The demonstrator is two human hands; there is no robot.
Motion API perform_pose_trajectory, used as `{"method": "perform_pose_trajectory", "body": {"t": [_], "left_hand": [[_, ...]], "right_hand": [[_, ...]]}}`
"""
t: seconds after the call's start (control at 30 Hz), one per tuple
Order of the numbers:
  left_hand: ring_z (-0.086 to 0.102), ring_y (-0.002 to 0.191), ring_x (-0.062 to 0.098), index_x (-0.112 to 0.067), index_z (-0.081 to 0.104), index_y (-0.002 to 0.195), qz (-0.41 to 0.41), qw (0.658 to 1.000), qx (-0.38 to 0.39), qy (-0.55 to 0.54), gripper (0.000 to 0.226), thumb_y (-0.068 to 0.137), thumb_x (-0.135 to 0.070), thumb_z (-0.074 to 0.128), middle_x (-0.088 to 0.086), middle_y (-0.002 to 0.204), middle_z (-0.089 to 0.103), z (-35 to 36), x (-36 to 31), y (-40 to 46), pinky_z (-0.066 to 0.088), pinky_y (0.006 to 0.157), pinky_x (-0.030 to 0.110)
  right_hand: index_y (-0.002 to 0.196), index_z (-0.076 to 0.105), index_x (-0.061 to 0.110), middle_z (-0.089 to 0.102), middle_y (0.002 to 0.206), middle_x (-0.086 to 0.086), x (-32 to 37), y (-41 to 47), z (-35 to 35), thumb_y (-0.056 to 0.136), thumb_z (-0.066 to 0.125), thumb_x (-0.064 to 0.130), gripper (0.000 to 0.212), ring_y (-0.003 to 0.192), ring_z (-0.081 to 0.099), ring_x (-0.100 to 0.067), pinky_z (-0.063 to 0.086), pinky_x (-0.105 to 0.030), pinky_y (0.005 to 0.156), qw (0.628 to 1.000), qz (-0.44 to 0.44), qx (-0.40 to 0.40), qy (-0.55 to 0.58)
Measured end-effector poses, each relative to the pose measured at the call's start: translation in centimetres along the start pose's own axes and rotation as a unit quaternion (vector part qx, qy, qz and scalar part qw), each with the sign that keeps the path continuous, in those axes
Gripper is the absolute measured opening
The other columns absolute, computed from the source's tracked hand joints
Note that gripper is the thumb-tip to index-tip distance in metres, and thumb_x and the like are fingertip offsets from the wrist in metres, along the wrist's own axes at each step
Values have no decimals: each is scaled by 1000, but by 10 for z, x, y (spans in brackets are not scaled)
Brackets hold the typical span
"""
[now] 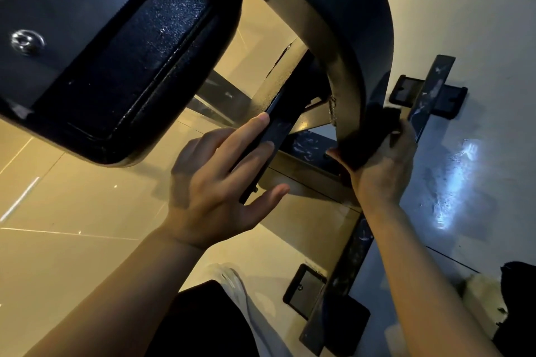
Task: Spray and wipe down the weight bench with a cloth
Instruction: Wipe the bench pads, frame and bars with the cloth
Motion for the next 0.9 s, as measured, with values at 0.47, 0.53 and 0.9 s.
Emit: {"method": "perform_pose_trajectory", "body": {"t": [0.47, 0.53, 0.9], "left_hand": [[63, 100, 32, -3, 73, 102, 0, 1000, -27, 1, 47, 93, -46, 59, 16, 130, 58, 1, -1, 0, 49, 81, 38], [63, 101, 32, -3, 73, 101, 1, 1000, -26, 1, 47, 93, -47, 58, 16, 131, 58, 1, 0, 0, 48, 82, 37], [58, 104, 33, -4, 67, 101, 5, 1000, -14, -24, 46, 100, -44, 45, 16, 135, 49, 1, -1, 0, 45, 84, 33]], "right_hand": [[146, 18, -13, 28, 144, -8, 50, 40, -45, 68, 82, 51, 119, 129, 33, -3, 35, -5, 101, 974, -137, 1, 180], [146, 19, -2, 31, 143, -14, 38, 35, -45, 75, 83, 29, 101, 127, 45, -20, 52, -30, 96, 963, -167, 0, 212], [141, 22, 15, 35, 131, -15, 9, 20, -12, 79, 80, 23, 85, 120, 24, 19, 34, 4, 88, 974, -171, -41, 141]]}}
Point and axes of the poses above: each hand's wrist, its own y-axis towards the middle knuckle, its own z-axis out of the palm, x = y × z, the point moved 1 cm from there along y, towards the middle knuckle
